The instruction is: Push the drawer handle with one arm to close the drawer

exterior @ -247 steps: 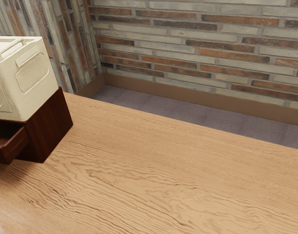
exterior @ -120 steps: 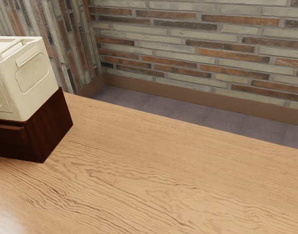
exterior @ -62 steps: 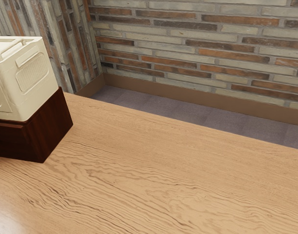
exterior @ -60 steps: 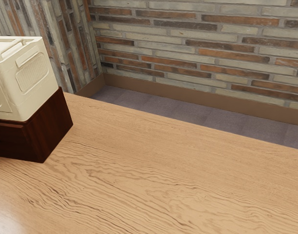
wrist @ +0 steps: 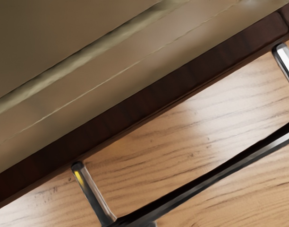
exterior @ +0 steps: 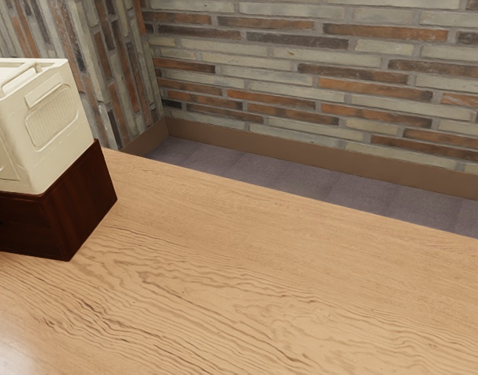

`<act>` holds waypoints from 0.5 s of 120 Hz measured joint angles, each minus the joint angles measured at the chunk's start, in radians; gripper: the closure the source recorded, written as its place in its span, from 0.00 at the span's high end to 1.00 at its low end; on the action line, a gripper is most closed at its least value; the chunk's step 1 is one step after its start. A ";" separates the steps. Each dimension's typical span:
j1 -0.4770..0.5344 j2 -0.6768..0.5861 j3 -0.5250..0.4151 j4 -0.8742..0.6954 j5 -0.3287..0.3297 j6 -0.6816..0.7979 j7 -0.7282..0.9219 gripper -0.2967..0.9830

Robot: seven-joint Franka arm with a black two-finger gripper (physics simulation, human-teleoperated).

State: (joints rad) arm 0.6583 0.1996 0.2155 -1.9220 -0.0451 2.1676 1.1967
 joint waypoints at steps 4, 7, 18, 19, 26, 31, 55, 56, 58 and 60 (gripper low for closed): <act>0.003 0.003 -0.002 0.004 -0.002 0.000 0.009 0.12; 0.012 0.007 -0.008 0.008 -0.003 0.006 0.018 0.12; 0.032 0.017 -0.023 0.018 -0.007 0.011 0.032 0.07; 0.033 0.017 -0.024 0.019 -0.007 0.011 0.032 0.07; 0.041 0.019 -0.030 0.020 -0.005 0.014 0.033 0.03; 0.036 -0.001 -0.031 0.005 -0.007 0.012 0.011 0.08; 0.078 -0.597 -0.159 -0.227 0.018 -0.182 -0.111 0.22; 0.081 -0.609 -0.164 -0.208 0.024 -0.205 -0.112 0.24; 0.086 -0.627 -0.172 -0.167 0.034 -0.253 -0.111 0.27; 0.089 -0.640 -0.180 -0.125 0.042 -0.303 -0.108 0.29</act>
State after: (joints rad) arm 0.7476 -0.4405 0.0357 -2.0472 -0.0032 1.8646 1.0885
